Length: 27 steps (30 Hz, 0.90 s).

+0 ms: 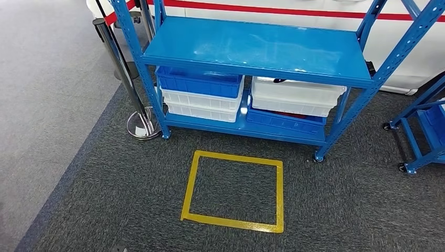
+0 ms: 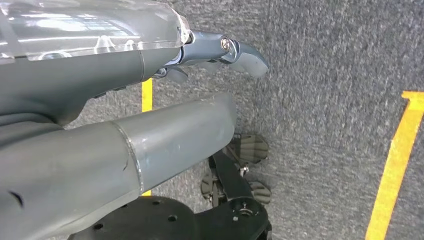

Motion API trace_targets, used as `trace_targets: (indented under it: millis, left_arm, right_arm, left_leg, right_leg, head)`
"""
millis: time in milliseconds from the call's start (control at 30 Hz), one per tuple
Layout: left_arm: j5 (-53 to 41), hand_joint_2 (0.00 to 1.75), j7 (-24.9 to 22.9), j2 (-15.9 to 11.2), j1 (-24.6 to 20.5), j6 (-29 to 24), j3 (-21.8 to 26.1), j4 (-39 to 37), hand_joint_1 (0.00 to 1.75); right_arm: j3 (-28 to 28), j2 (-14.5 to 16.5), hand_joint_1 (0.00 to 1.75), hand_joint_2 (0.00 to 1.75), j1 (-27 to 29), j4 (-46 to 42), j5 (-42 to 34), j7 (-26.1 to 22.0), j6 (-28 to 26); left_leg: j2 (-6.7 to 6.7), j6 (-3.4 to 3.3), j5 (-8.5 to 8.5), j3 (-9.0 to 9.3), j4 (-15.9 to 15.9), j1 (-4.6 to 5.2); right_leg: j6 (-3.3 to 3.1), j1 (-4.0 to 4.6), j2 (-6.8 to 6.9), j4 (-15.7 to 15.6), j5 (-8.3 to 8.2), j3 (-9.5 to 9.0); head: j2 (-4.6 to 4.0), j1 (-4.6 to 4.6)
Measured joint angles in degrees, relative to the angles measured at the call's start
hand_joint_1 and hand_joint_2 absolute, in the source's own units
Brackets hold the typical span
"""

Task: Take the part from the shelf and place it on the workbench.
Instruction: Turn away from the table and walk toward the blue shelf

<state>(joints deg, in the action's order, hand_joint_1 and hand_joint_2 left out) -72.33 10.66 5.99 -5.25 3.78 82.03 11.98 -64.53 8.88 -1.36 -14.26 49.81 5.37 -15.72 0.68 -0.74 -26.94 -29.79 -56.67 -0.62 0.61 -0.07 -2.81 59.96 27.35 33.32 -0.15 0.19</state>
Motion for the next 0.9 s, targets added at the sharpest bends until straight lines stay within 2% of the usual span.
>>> trace_targets:
  millis: [33, 100, 133, 167, 200, 267, 333, 400, 500, 533, 567, 633, 667, 700, 733, 767, 800, 833, 867, 900]
  left_arm:
    - [0.1, 0.00, -0.2, 0.0, 0.0, 0.0, 0.0, 0.0, 0.00]
    - [0.2, 0.00, -0.5, 0.0, 0.2, 0.0, 0.0, 0.0, 0.00]
    - [0.2, 0.00, -0.6, 0.0, 0.3, 0.0, 0.0, 0.0, 0.00]
    - [0.2, 0.00, -0.7, 0.0, 0.3, 0.0, 0.0, 0.0, 0.00]
    - [0.2, 0.00, -0.8, 0.0, 0.3, 0.0, 0.0, 0.0, 0.00]
    - [0.2, 0.00, -0.9, 0.1, 0.3, 0.0, 0.0, 0.0, 0.00]
    - [0.3, 0.00, -1.4, 0.1, 0.2, 0.0, 0.0, 0.0, 0.00]
    - [0.8, 0.00, -2.3, 0.2, 0.1, 0.1, 0.0, 0.0, 0.00]
    - [1.4, 0.00, -3.1, 0.3, 0.0, 0.1, 0.1, 0.0, 0.00]
    - [1.4, 0.00, -3.3, 0.3, 0.0, 0.1, 0.1, 0.0, 0.00]
    - [1.4, 0.00, -3.3, 0.3, 0.1, 0.1, 0.1, 0.0, 0.00]
    - [1.3, 0.00, -3.5, 0.3, 0.3, 0.0, 0.1, 0.0, 0.00]
    - [1.3, 0.00, -3.5, 0.3, 0.4, 0.0, 0.1, 0.0, 0.00]
    - [1.3, 0.00, -3.5, 0.3, 0.5, 0.0, 0.1, 0.0, 0.00]
    - [1.3, 0.00, -3.5, 0.3, 0.6, 0.0, 0.1, 0.0, 0.00]
    - [1.3, 0.00, -3.6, 0.3, 0.8, 0.0, 0.1, 0.0, 0.00]
    - [1.3, 0.00, -3.6, 0.2, 0.9, 0.0, 0.1, 0.0, 0.00]
    - [1.3, 0.00, -3.6, 0.2, 1.0, 0.0, 0.1, 0.0, 0.00]
    - [1.3, 0.00, -3.7, 0.2, 1.0, 0.0, 0.2, 0.0, 0.00]
    - [1.3, 0.00, -3.7, 0.2, 1.0, 0.0, 0.2, 0.0, 0.00]
  right_arm:
    - [0.0, 0.0, 0.00, 0.00, 0.0, 0.0, 0.3, 0.1, 0.0]
    - [0.0, -0.1, 0.00, 0.00, -0.1, 0.0, 0.8, 0.4, 0.3]
    - [0.0, -0.2, 0.00, 0.00, -0.1, 0.0, 0.9, 0.5, 0.4]
    - [0.0, -0.2, 0.00, 0.00, -0.1, 0.0, 0.9, 0.5, 0.4]
    - [0.0, -0.3, 0.00, 0.00, -0.1, 0.0, 0.9, 0.5, 0.5]
    - [0.0, -0.4, 0.00, 0.00, 0.0, 0.0, 0.9, 0.5, 0.5]
    - [0.0, -0.4, 0.00, 0.00, -0.1, 0.0, 1.1, 0.7, 0.6]
    - [0.0, -0.4, 0.00, 0.00, -0.2, 0.0, 1.4, 0.9, 0.9]
    - [-0.1, -0.5, 0.00, 0.00, -0.2, 0.0, 1.6, 1.1, 1.2]
    - [-0.2, -0.5, 0.00, 0.00, -0.1, 0.0, 1.6, 1.2, 1.3]
    - [-0.3, -0.5, 0.00, 0.00, 0.0, 0.0, 1.6, 1.2, 1.3]
    - [-0.3, -0.5, 0.00, 0.00, 0.0, 0.0, 1.6, 1.2, 1.3]
    - [-0.4, -0.5, 0.00, 0.00, 0.1, 0.0, 1.6, 1.2, 1.3]
    - [-0.4, -0.5, 0.00, 0.00, 0.1, 0.0, 1.6, 1.2, 1.4]
    - [-0.4, -0.5, 0.00, 0.00, 0.1, 0.0, 1.6, 1.2, 1.4]
    - [-0.4, -0.5, 0.00, 0.00, 0.2, 0.0, 1.6, 1.3, 1.4]
    - [-0.4, -0.5, 0.00, 0.00, 0.3, 0.0, 1.6, 1.3, 1.4]
    - [-0.4, -0.5, 0.00, 0.00, 0.3, 0.1, 1.7, 1.4, 1.4]
    - [-0.4, -0.4, 0.00, 0.00, 0.2, 0.1, 1.7, 1.4, 1.4]
    - [-0.4, -0.4, 0.00, 0.00, 0.2, 0.1, 1.8, 1.4, 1.5]
  left_leg:
    - [-0.34, -0.29, 0.26, 0.05, 0.3, -0.14]
    - [-0.92, -0.52, 0.37, -0.16, 0.3, -0.07]
    - [-1.18, -0.52, 0.36, -0.27, 0.3, -0.04]
    - [-1.38, -0.50, 0.33, -0.33, 0.2, -0.03]
    - [-1.49, -0.44, 0.28, -0.33, 0.1, -0.04]
    - [-1.59, -0.15, 0.05, -0.17, -0.1, -0.05]
    - [-1.64, 0.48, -0.34, -0.12, -0.3, 0.14]
    - [-1.73, 1.31, -1.13, -0.16, -0.2, 0.28]
    - [-1.65, 2.37, -2.24, -0.10, -1.4, 0.05]
    - [-1.53, 2.60, -3.20, -1.04, -3.7, -0.04]
    - [-1.39, 2.78, -4.63, -2.87, -7.2, -0.12]
    - [-1.30, 2.97, -7.37, -8.10, -15.4, -0.15]
    - [-1.28, 2.98, -7.25, -10.14, -17.8, -0.14]
    - [-1.27, 2.89, -5.79, -11.13, -17.9, -0.12]
    - [-1.25, 2.69, -3.07, -10.96, -15.5, -0.09]
    - [-1.22, 2.37, 0.23, -10.00, -11.5, -0.01]
    - [-1.14, 1.95, 2.51, -8.87, -7.9, 0.18]
    - [-1.08, 1.51, 3.80, -7.86, -5.1, 0.39]
    - [-1.02, 1.09, 3.94, -7.20, -3.5, 0.64]
    - [-1.01, 0.68, 3.15, -6.72, -3.2, 0.82]
  right_leg:
    - [0.25, -0.03, 0.79, 2.3, 1.56, 1.06]
    - [0.68, -0.30, 1.96, 9.3, 5.44, 4.40]
    - [0.90, -0.46, 2.15, 12.4, 6.61, 5.88]
    - [1.08, -0.63, 2.27, 13.8, 6.67, 6.51]
    - [1.21, -0.79, 2.38, 13.1, 5.64, 6.05]
    - [1.21, -1.04, 2.84, 6.0, 1.89, 2.27]
    - [0.72, -0.86, 3.22, -0.2, -0.10, -0.88]
    - [-0.19, -0.50, 3.16, -1.5, 0.52, -1.35]
    - [-1.64, -0.69, 2.81, -2.1, 1.17, -2.42]
    - [-2.00, -0.78, 2.77, -2.3, 1.24, -3.04]
    - [-2.28, -0.73, 2.79, -2.4, 1.44, -3.55]
    - [-2.56, -0.54, 2.61, -2.4, 2.34, -4.60]
    - [-2.56, -0.46, 2.40, -2.4, 2.89, -5.25]
    - [-2.49, -0.42, 2.18, -2.3, 3.51, -6.03]
    - [-2.39, -0.40, 1.98, -2.4, 4.21, -6.97]
    - [-2.25, -0.40, 1.84, -2.4, 4.98, -7.92]
    - [-2.03, -0.36, 1.76, -2.4, 5.76, -8.69]
    - [-1.71, -0.38, 1.64, -2.5, 6.43, -9.27]
    - [-1.33, -0.42, 1.57, -2.9, 6.93, -9.75]
    - [-0.90, -0.44, 1.53, -3.2, 6.99, -10.21]
  head:
    - [0.00, 0.13]
    - [0.00, 0.33]
    - [0.00, 0.34]
    - [0.00, 0.35]
    - [0.00, 0.36]
    - [0.00, 0.38]
    - [0.00, 0.35]
    - [0.00, 0.28]
    - [0.00, 0.09]
    - [0.00, -0.09]
    - [0.00, -0.29]
    - [0.00, -0.51]
    - [0.00, -0.53]
    - [0.00, -0.57]
    - [0.00, -0.61]
    - [0.00, -0.66]
    - [0.00, -0.58]
    - [0.01, -0.53]
    - [0.01, -0.43]
    - [0.01, -0.34]
